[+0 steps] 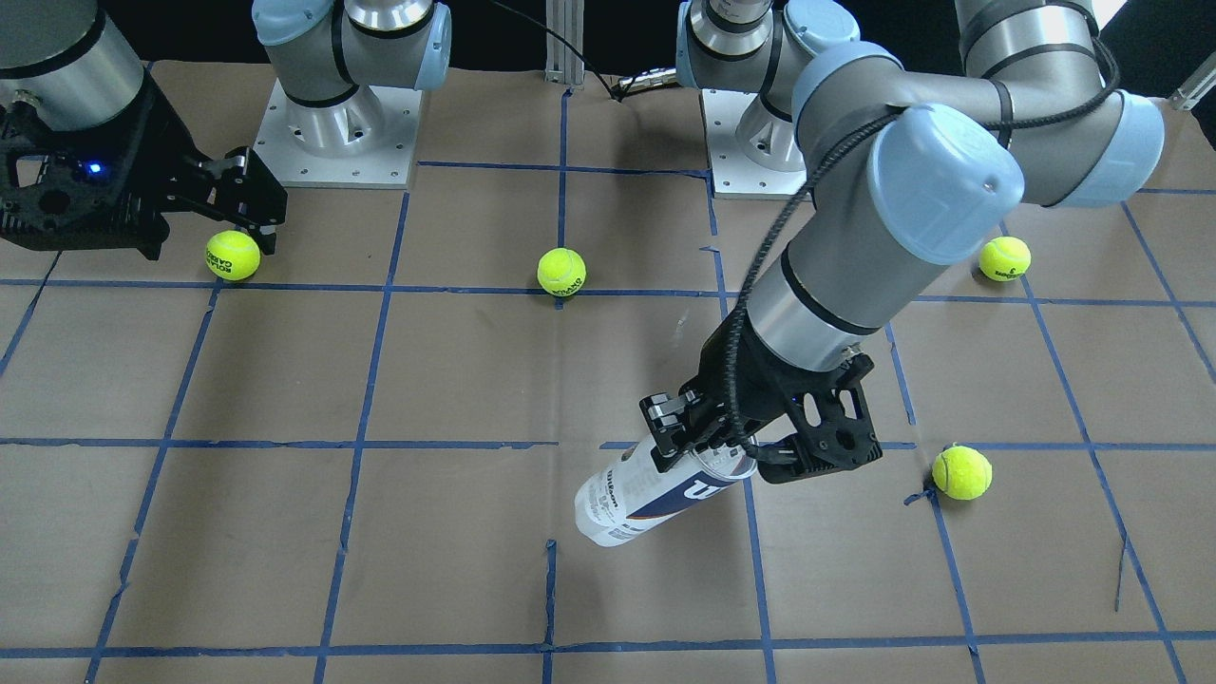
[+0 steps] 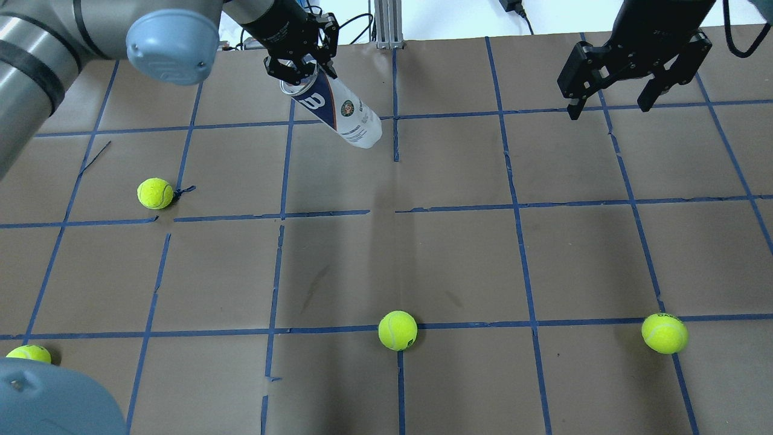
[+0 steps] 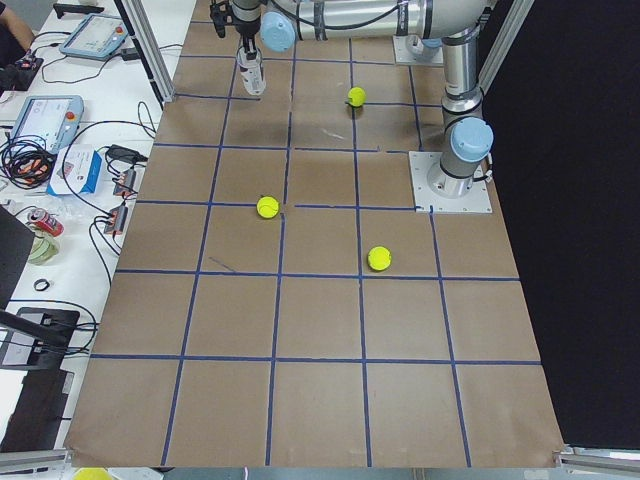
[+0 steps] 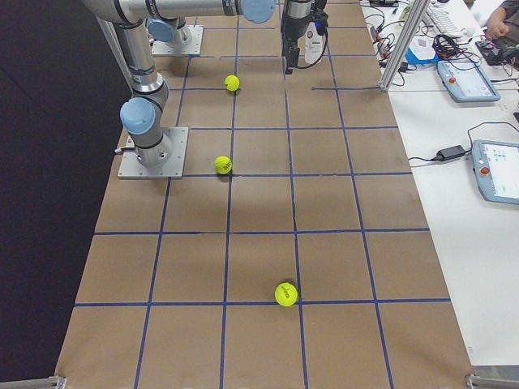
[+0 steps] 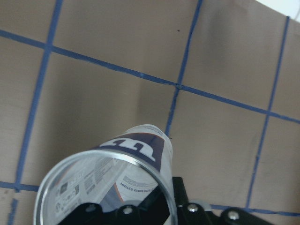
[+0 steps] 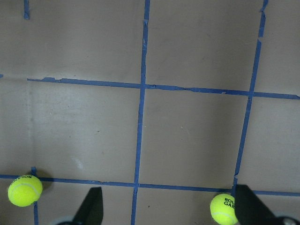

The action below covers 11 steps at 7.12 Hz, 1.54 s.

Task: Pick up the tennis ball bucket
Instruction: 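Set the can upright on the table and release it with the left gripper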

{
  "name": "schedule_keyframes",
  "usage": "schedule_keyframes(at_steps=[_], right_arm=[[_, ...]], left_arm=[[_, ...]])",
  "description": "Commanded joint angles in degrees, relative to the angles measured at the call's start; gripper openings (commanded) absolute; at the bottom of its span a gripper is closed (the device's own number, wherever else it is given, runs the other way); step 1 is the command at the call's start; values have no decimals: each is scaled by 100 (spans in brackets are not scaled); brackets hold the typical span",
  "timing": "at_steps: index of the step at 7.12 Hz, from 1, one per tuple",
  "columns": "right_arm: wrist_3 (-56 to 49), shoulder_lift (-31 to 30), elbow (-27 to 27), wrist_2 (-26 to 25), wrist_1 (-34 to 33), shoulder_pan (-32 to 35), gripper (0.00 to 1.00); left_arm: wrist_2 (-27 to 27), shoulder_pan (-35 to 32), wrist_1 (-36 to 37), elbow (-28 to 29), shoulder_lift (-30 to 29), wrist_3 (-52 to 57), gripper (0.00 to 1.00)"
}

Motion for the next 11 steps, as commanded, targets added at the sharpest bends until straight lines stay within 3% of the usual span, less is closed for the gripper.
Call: schedule_keyframes(at_steps=[1,3,5,7,8,9,11], right_arm=[[83,61,87,15,-396,77,100],[214,27,36,86,-643,95,100],[250,35,-43,498,-670,208,100],[268,-53,-52,420,-452,236,100],[207,-18,9,394,-433,192,100],[215,43,18,298,-528,192,100],[268,35,9,271,-451,192,100]], left_arm=[[1704,-574,-532,647,-406,905,0],[1711,-629,-365,648,-617,970,0],[1729,-743,-338,622,-890,1092,0],[1703,-744,-110,604,-996,1119,9],[1703,-744,-118,604,-988,1102,27],[1703,-744,-118,587,-996,1093,52],[1703,-718,-162,630,-866,1093,77]])
